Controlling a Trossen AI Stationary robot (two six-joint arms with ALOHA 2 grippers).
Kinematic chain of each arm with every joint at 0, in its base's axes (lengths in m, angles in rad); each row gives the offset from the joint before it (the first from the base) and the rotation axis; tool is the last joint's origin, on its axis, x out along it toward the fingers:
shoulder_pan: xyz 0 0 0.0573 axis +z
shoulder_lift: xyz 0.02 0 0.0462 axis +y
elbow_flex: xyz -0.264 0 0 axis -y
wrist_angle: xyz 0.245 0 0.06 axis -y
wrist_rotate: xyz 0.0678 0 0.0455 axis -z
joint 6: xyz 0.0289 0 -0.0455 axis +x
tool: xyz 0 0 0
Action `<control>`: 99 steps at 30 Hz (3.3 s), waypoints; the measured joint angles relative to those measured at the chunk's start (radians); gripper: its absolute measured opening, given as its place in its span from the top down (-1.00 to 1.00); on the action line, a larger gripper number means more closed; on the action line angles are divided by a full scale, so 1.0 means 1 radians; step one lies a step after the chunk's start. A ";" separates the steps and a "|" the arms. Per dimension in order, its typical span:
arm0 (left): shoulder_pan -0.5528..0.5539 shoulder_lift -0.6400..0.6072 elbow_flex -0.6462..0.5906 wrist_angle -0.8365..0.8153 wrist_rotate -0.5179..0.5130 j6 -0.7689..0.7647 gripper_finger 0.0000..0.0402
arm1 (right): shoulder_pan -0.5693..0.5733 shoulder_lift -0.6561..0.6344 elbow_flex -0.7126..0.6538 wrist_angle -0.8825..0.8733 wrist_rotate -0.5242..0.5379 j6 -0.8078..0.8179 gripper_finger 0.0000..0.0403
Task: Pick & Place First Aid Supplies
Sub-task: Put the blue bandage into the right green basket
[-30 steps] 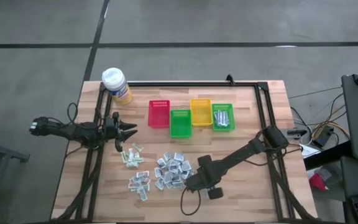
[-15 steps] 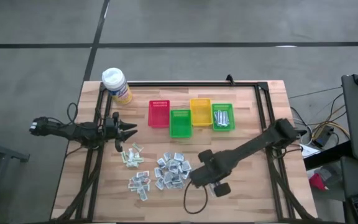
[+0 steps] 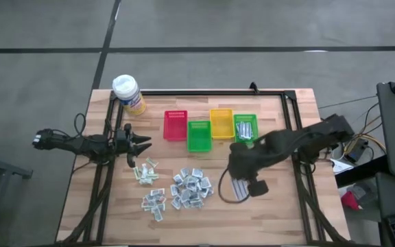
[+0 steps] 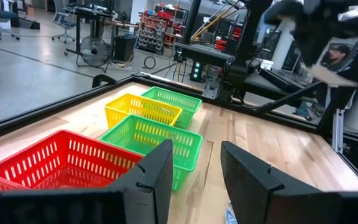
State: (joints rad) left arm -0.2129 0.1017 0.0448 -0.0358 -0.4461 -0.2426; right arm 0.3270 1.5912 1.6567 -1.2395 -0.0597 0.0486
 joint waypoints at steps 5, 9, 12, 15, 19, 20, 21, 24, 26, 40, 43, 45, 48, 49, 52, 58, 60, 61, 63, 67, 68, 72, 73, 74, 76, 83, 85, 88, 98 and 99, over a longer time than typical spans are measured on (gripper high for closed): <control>0.000 0.000 0.000 0.000 0.000 0.000 0.35 | -0.042 -0.085 -0.013 0.038 0.063 0.000 0.96; 0.000 0.000 0.000 0.000 0.000 0.000 0.35 | -0.076 -0.133 -0.017 0.048 0.183 0.001 0.96; 0.000 0.000 0.000 0.000 0.000 0.000 0.35 | -0.104 -0.152 -0.026 0.040 0.305 0.000 0.96; 0.000 0.000 0.000 0.000 0.000 0.000 0.35 | -0.134 -0.158 -0.034 0.018 0.428 -0.003 0.96; 0.000 0.000 0.000 0.000 0.000 0.000 0.35 | -0.184 -0.153 -0.054 -0.007 0.549 -0.029 0.96; 0.000 0.000 0.000 0.000 0.000 0.000 0.35 | -0.198 -0.150 -0.059 -0.011 0.573 -0.036 0.96; 0.000 0.000 0.000 0.000 0.000 0.000 0.35 | -0.213 -0.148 -0.064 -0.016 0.592 -0.046 0.96; 0.000 0.000 0.000 -0.001 0.000 0.000 0.35 | -0.265 -0.135 -0.080 -0.021 0.627 -0.092 0.96; 0.000 0.000 0.000 -0.001 0.000 0.000 0.35 | -0.302 -0.127 -0.095 -0.022 0.637 -0.128 0.96; 0.000 0.000 0.000 -0.001 0.000 0.000 0.35 | -0.539 -0.116 -0.282 0.017 0.552 -0.272 0.96; 0.000 0.000 0.000 -0.001 0.000 0.000 0.35 | -0.576 -0.115 -0.338 0.076 0.523 -0.300 0.96; 0.000 0.000 0.000 -0.001 0.000 0.000 0.35 | -0.598 -0.115 -0.374 0.124 0.517 -0.330 0.96; 0.000 0.000 0.000 -0.001 0.000 0.000 0.35 | -0.632 -0.115 -0.423 0.198 0.472 -0.381 0.96; 0.000 0.000 0.000 -0.001 0.000 0.000 0.35 | -0.642 -0.115 -0.436 0.219 0.460 -0.392 0.96; 0.000 0.000 0.000 -0.001 0.000 0.000 0.35 | -0.673 -0.115 -0.472 0.259 0.448 -0.416 0.96; 0.000 0.000 0.000 -0.001 0.000 0.000 0.35 | -0.731 -0.115 -0.528 0.301 0.382 -0.446 0.96; 0.000 0.000 0.000 -0.001 0.000 0.000 0.35 | -0.747 -0.115 -0.551 0.312 0.376 -0.445 0.96; 0.000 0.000 0.000 -0.001 0.000 0.000 0.35 | -0.755 -0.115 -0.561 0.313 0.373 -0.445 0.96; 0.000 0.000 0.000 -0.001 0.000 0.000 0.35 | -0.767 -0.115 -0.581 0.324 0.372 -0.444 0.96; 0.000 0.000 0.000 -0.001 0.000 0.000 0.35 | -0.770 -0.115 -0.623 0.378 0.363 -0.441 0.96; 0.000 0.000 0.000 -0.001 0.000 0.000 0.35 | -0.770 -0.115 -0.633 0.401 0.361 -0.439 0.96; 0.000 0.000 0.000 -0.001 0.000 0.000 0.35 | -0.772 -0.115 -0.660 0.448 0.347 -0.429 0.96; 0.000 0.000 0.000 -0.001 0.000 0.000 0.35 | -0.772 -0.115 -0.664 0.454 0.346 -0.431 0.96; 0.000 0.000 0.000 -0.001 0.000 0.000 0.35 | -0.771 -0.115 -0.666 0.454 0.346 -0.440 0.96; 0.000 0.000 0.000 -0.001 0.000 0.000 0.35 | -0.771 -0.115 -0.668 0.461 0.344 -0.450 0.96; 0.000 0.000 0.000 -0.001 0.000 0.000 0.35 | -0.771 -0.115 -0.668 0.469 0.301 -0.475 0.96; 0.000 0.000 0.000 -0.001 0.000 0.000 0.35 | -0.770 -0.115 -0.668 0.469 0.296 -0.475 0.96; 0.000 0.000 0.000 -0.001 0.000 0.000 0.35 | -0.771 -0.115 -0.668 0.469 0.294 -0.475 0.96; 0.000 0.000 0.000 -0.001 0.000 0.000 0.35 | -0.770 -0.115 -0.668 0.467 0.294 -0.461 0.96; 0.000 0.000 0.000 -0.001 0.000 0.000 0.35 | -0.770 -0.115 -0.668 0.467 0.294 -0.460 0.96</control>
State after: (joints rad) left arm -0.2131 0.1020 0.0448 -0.0365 -0.4461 -0.2425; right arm -0.4431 1.4757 0.9890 -0.7720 0.2344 -0.4114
